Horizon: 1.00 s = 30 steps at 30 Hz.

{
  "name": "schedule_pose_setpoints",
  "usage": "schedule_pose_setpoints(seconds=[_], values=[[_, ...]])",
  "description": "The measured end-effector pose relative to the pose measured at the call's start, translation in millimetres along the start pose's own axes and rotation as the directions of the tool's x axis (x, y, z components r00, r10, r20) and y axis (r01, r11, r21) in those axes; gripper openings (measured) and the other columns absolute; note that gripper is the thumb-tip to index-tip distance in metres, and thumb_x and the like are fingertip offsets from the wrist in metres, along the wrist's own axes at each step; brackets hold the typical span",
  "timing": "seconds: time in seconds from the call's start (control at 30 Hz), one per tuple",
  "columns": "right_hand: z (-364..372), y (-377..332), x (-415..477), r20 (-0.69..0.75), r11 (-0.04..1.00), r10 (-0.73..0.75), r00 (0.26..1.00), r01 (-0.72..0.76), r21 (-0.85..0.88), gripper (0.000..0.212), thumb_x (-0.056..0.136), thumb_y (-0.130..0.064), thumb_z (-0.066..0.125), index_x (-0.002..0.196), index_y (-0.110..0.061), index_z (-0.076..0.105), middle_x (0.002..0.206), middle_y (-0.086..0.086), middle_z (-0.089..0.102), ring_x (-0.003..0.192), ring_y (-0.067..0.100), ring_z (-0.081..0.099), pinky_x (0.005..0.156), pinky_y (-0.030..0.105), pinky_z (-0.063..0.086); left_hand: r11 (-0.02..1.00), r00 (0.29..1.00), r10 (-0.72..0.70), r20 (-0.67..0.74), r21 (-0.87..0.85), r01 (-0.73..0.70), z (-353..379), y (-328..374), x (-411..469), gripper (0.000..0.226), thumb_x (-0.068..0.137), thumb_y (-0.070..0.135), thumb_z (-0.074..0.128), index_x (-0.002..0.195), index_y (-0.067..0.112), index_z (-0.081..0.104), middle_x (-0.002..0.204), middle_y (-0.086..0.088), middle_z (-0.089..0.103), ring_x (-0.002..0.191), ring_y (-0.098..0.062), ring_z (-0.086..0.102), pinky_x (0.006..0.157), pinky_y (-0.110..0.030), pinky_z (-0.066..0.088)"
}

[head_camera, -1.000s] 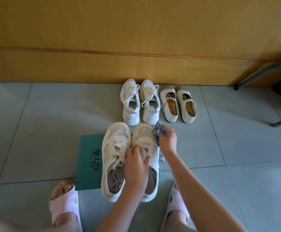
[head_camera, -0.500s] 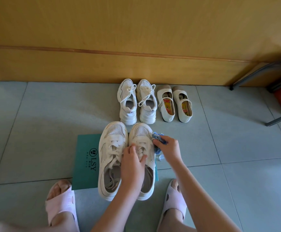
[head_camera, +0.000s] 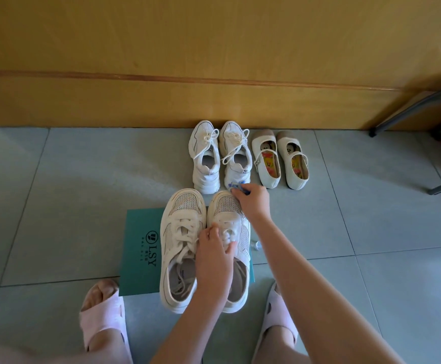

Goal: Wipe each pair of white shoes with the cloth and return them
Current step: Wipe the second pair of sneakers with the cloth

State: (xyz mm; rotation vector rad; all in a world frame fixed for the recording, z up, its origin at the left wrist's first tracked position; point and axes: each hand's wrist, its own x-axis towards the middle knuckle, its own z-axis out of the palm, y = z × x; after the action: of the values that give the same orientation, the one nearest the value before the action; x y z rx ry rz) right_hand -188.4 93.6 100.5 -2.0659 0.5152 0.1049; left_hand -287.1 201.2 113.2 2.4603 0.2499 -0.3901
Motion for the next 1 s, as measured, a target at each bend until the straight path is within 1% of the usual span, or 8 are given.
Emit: schedule_pose_setpoints(seconds=[0.27, 0.43, 0.53, 0.63, 0.8, 0.87, 0.9, 1.0], values=[[-12.5, 23.8, -47.0, -0.108, 0.976, 0.17, 0.979, -0.153, 0.153, 0.032, 0.085, -0.01, 0.066, 0.057, -0.019, 0.053, 0.042, -0.011, 0.041, 0.033, 0.003, 0.034, 0.036, 0.01, 0.024, 0.995, 1.0, 0.001, -0.001, -0.098, -0.001, 0.8, -0.8, -0.4, 0.056, 0.091, 0.035, 0.057, 0.138, 0.01, 0.041, 0.132, -0.007, 0.047, 0.123, -0.022, 0.045, 0.098, -0.028, 0.037], [-15.2, 35.6, -67.4, -0.135, 0.964, 0.2, 0.97, -0.17, 0.205, 0.044, 0.085, -0.006, 0.065, 0.048, -0.017, 0.043, 0.045, -0.003, 0.036, 0.033, 0.005, 0.029, 0.036, 0.012, 0.02, 0.991, 1.0, -0.015, 0.004, -0.134, 0.015, -0.5, -0.3, -0.4, 0.053, 0.09, 0.031, 0.059, 0.135, 0.008, 0.044, 0.131, -0.008, 0.048, 0.122, -0.023, 0.045, 0.098, -0.027, 0.035], [-18.5, 48.5, -76.4, -0.1, 0.958, 0.228, 0.968, -0.205, 0.2, 0.037, 0.083, -0.008, 0.068, 0.052, -0.012, 0.048, 0.046, -0.003, 0.039, 0.038, 0.004, 0.029, 0.04, 0.014, 0.02, 0.99, 1.0, -0.013, -0.002, -0.142, 0.012, -0.1, -0.5, -0.4, 0.052, 0.089, 0.03, 0.06, 0.134, 0.008, 0.045, 0.129, -0.009, 0.05, 0.12, -0.024, 0.047, 0.098, -0.029, 0.037], [-21.7, 58.8, -84.9, -0.053, 0.947, 0.277, 0.959, -0.263, 0.183, 0.034, 0.081, -0.013, 0.071, 0.052, -0.018, 0.053, 0.044, -0.004, 0.046, 0.042, 0.006, 0.035, 0.04, 0.017, 0.025, 0.99, 1.0, -0.012, -0.01, -0.138, 0.01, 0.0, -0.1, -0.3, 0.052, 0.089, 0.029, 0.06, 0.134, 0.006, 0.046, 0.128, -0.011, 0.051, 0.118, -0.026, 0.049, 0.097, -0.031, 0.038], [-26.0, 40.7, -68.7, -0.126, 0.93, 0.273, 0.954, -0.228, 0.29, 0.033, 0.083, -0.011, 0.068, 0.054, -0.015, 0.052, 0.034, -0.011, 0.041, 0.032, 0.002, 0.034, 0.039, 0.015, 0.029, 0.989, 1.0, 0.0, -0.003, -0.149, -0.001, -2.4, -1.4, -1.9, 0.053, 0.091, 0.032, 0.058, 0.135, 0.007, 0.044, 0.131, -0.01, 0.049, 0.122, -0.024, 0.046, 0.097, -0.028, 0.036], [-21.0, 29.5, -58.9, -0.128, 0.945, 0.24, 0.962, -0.202, 0.258, 0.012, 0.083, -0.014, 0.068, 0.072, -0.008, 0.066, 0.046, -0.01, 0.051, 0.04, 0.001, 0.041, 0.04, 0.011, 0.033, 0.989, 1.0, 0.006, -0.001, -0.149, -0.006, -3.5, -0.8, -2.4, 0.053, 0.091, 0.032, 0.057, 0.136, 0.007, 0.044, 0.131, -0.01, 0.049, 0.122, -0.023, 0.046, 0.097, -0.028, 0.037], [-17.2, 26.5, -56.3, -0.122, 0.951, 0.228, 0.966, -0.195, 0.238, 0.011, 0.082, -0.017, 0.07, 0.085, -0.007, 0.07, 0.058, -0.004, 0.058, 0.049, 0.005, 0.048, 0.046, 0.013, 0.038, 0.989, 1.0, 0.008, -0.002, -0.148, -0.008, -3.6, -0.6, -2.2, 0.053, 0.091, 0.032, 0.057, 0.135, 0.007, 0.044, 0.13, -0.01, 0.048, 0.122, -0.023, 0.046, 0.096, -0.028, 0.037], [-4.7, 33.3, -56.1, -0.135, 0.958, 0.237, 0.962, -0.209, 0.194, 0.024, 0.08, -0.023, 0.071, 0.097, -0.006, 0.069, 0.081, 0.006, 0.065, 0.07, 0.018, 0.055, 0.063, 0.025, 0.042, 0.989, 1.0, -0.003, 0.005, -0.147, 0.004, -2.4, -0.7, -0.8, 0.052, 0.091, 0.031, 0.057, 0.135, 0.007, 0.043, 0.13, -0.01, 0.048, 0.121, -0.024, 0.046, 0.096, -0.028, 0.037]])
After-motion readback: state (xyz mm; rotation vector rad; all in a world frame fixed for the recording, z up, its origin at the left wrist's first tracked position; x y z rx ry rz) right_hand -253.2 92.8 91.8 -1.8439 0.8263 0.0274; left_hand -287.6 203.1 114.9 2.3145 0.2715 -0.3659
